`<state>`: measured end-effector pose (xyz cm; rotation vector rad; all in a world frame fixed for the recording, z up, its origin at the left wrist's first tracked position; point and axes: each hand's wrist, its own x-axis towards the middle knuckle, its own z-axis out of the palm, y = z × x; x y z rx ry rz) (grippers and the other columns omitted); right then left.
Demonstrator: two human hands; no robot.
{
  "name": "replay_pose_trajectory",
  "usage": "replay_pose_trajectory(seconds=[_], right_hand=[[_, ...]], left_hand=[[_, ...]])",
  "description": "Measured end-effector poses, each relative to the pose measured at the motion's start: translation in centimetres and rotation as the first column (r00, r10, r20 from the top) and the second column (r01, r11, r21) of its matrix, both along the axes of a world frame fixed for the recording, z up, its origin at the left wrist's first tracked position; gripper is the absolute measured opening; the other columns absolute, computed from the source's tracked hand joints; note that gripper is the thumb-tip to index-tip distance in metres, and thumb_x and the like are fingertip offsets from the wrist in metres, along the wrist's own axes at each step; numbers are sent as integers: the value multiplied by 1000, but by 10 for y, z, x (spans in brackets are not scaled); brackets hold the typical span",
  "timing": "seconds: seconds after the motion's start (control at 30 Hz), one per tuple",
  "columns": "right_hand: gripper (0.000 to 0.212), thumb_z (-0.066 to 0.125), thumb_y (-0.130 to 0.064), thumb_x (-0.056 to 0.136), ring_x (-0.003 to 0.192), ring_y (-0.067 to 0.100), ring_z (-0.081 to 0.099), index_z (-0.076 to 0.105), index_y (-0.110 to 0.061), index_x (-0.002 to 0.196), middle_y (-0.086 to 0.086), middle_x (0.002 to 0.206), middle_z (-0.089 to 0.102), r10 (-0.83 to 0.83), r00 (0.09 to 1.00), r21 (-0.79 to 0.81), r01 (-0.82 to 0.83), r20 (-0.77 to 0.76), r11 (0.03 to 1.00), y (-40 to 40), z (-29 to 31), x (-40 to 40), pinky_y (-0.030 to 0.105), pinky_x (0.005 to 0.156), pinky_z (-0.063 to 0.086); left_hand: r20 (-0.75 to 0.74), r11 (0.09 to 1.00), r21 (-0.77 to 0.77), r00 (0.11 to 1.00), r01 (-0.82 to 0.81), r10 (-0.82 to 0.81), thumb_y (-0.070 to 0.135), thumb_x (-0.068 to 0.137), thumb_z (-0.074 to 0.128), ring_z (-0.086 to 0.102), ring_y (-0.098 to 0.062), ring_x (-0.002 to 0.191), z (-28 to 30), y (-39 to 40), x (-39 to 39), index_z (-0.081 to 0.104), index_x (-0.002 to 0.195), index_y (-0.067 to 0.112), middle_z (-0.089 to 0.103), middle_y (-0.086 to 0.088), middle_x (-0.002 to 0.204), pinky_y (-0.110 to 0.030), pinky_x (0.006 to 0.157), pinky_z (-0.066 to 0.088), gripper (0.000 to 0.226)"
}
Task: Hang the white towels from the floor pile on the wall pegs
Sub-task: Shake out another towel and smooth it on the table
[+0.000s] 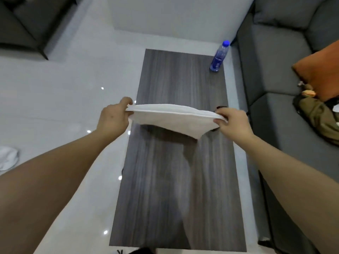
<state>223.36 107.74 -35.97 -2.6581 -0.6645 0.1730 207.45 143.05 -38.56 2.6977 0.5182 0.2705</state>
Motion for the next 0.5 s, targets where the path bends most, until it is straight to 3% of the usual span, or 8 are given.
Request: replay_pose_trajectory(seconds=[0.13, 0.27, 0.33, 0.5], right_hand=[[8, 72, -18, 84, 87, 26, 61, 76, -16, 91, 3, 91, 68, 16, 999, -55, -15, 31, 998, -27, -6, -32, 38, 74, 49], [4, 72, -19, 84, 88, 22, 56, 73, -16, 87, 2, 89, 65, 16, 1000, -160, -18, -12, 987, -57, -55, -83, 32, 69, 43], [3, 72, -16, 81, 83, 24, 56, 70, -15, 79, 3, 84, 64, 29, 998, -183, -38, -50, 982, -73, -89, -113, 33, 65, 43], [23, 65, 0, 73, 77, 21, 54, 55, -20, 72, -1, 78, 56, 21, 967, -329, -107, -254, 938, -118, -189, -201, 29, 61, 38]], left_hand=[[0, 998, 56, 1000, 17, -17, 18, 95, 54, 48, -21, 60, -3, -25, -36, 61, 93, 21, 53, 3, 63, -27, 51, 27, 8], [-38, 997, 67, 998, 43, -41, 10, 87, 63, 52, -22, 66, -42, -61, -94, 69, 82, 16, 62, 2, 67, -27, 56, 34, 10], [-102, 997, 65, 994, 38, -31, 10, 86, 65, 50, -21, 66, -72, -82, -126, 71, 82, 15, 65, 0, 69, -29, 57, 36, 9], [-363, 998, -9, 930, 67, -65, 12, 84, 66, 53, -24, 76, -164, -130, -213, 68, 82, 14, 64, -4, 77, -31, 61, 39, 3]])
